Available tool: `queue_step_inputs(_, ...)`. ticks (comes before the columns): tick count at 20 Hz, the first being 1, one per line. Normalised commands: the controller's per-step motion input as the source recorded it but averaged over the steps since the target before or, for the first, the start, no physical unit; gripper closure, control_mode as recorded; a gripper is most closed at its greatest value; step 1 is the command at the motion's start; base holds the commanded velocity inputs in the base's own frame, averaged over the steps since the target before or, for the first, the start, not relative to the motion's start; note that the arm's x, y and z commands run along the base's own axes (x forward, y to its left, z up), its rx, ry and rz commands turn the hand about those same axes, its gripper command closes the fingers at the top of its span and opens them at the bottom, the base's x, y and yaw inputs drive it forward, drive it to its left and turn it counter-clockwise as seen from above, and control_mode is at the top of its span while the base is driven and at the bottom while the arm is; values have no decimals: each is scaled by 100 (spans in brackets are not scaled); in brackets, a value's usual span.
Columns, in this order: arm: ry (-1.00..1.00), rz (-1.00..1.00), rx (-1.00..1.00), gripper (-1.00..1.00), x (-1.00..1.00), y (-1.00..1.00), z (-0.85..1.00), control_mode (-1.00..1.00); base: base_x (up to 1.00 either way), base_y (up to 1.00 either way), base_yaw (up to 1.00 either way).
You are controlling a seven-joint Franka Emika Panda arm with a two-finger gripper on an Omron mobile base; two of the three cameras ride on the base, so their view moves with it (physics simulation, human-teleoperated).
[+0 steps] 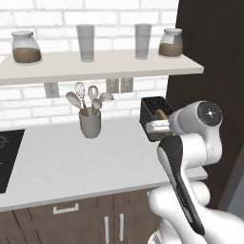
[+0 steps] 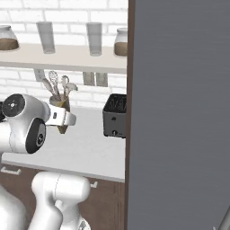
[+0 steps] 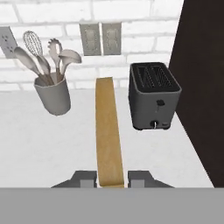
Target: Start the toaster. Once the lever pops up, take the bread to the plate on the dining counter.
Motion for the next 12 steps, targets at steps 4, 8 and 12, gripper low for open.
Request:
queue_step_inputs(4,-4,2,0,100,-82,-4,52,-100,0,0,0)
queue_step_inputs(8,-1,1,0,100,-40,0,21,100,-37,1,2)
queue_step_inputs(12,0,0,0,100,0,0,0,100,-60,21,9)
